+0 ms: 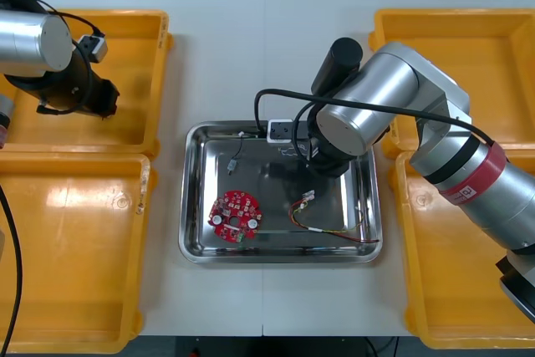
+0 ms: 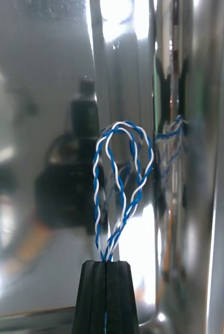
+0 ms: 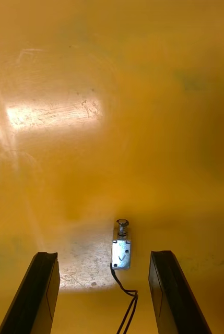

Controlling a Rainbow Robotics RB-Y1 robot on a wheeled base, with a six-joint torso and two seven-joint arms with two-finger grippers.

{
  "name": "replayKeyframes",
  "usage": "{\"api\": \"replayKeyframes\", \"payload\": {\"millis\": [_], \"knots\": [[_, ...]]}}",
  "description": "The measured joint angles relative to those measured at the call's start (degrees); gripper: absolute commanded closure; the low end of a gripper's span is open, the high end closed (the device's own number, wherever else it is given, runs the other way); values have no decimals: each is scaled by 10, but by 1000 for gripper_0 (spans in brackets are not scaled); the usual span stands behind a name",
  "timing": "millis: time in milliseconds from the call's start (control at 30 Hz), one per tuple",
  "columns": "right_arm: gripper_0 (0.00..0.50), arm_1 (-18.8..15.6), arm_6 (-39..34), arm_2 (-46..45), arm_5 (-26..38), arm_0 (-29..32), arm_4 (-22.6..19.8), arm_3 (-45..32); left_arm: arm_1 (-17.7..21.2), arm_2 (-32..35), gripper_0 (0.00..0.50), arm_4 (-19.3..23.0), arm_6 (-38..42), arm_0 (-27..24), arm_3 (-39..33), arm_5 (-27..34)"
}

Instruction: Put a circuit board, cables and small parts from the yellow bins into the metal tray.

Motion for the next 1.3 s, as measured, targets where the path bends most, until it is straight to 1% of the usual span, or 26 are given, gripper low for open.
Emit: {"api": "replayKeyframes", "payload": {"millis": [67, 100, 133, 167, 233, 267, 467, 700, 967, 1133, 1300], "knots": [[500, 0, 0, 0, -3, 2, 0, 0, 0, -4, 0, 2, 0, 0, 1, 0], [485, 0, 0, 0, -3, 3, 0, 0, 0, -7, 0, 3, 0, 0, 1, 0], [361, 0, 0, 0, -4, 3, 0, 0, 0, -9, 0, 4, 0, 0, 2, 0], [308, 0, 0, 0, -4, 4, 0, 0, 0, -12, 0, 5, 0, 0, 2, -1], [86, 0, 0, 0, -4, 4, 0, 0, 0, -17, 0, 8, 0, 0, 4, -3], [4, 0, 0, 0, -4, 4, 0, 0, 0, -19, 0, 9, 0, 0, 5, -5], [0, 0, 0, 0, -4, 4, -2, 0, -1, -25, 0, 13, 0, 0, 15, -19], [0, 0, -2, 0, 1, 4, -2, 0, -2, -25, 0, 13, 0, 0, 18, -19], [0, 0, -7, -9, 62, 4, -6, -23, -2, -25, 0, 13, 0, 0, 19, -27], [0, 0, -23, -33, 116, 2, -13, -46, -2, -25, 0, 13, 0, 0, 19, -27], [0, 0, -40, -62, 150, -5, -24, -60, -2, -25, 0, 13, 0, 0, 20, -30]]}}
